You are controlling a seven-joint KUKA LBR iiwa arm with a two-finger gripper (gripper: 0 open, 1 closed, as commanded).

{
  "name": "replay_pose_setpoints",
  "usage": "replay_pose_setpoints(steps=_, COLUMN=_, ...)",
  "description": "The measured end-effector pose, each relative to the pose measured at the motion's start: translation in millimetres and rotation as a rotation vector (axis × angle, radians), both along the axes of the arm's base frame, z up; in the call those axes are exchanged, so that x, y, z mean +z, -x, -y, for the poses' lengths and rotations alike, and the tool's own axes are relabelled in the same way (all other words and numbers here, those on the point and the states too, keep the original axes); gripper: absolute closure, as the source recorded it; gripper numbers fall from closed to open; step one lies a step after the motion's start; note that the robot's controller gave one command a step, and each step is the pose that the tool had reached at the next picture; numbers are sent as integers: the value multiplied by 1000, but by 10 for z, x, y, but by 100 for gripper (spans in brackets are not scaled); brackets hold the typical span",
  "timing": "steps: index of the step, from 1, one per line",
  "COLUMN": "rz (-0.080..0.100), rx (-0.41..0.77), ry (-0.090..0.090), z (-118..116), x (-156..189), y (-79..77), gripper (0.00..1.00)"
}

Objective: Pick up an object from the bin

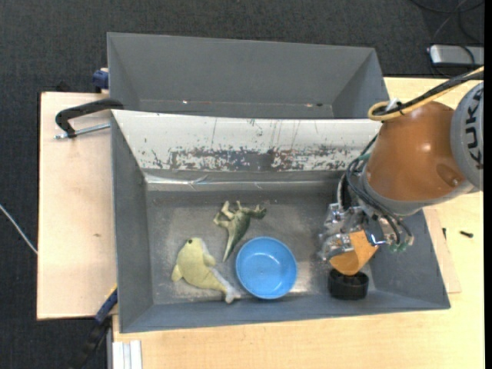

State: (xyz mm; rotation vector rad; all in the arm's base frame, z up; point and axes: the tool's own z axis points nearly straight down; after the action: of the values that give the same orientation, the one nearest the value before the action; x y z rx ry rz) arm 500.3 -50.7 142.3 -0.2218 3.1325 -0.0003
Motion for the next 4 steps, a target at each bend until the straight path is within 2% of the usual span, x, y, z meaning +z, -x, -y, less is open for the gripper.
replay_pose_setpoints(steps=1, rz=9, rx=-1, ry=0, z=46, x=400, y=-80, gripper=100)
replay_pose_setpoints(steps=2, rz=8, rx=449, ry=1, z=40, x=327, y=-1037, gripper=100)
replay_pose_setpoints(steps=3, rz=16, rx=430, ry=4, z=-52, x=1624, y=-1010, gripper=100)
replay_pose_setpoints(steps=4, rz=6, rx=429, ry=0, z=-51, x=1571, y=-999, gripper=0)
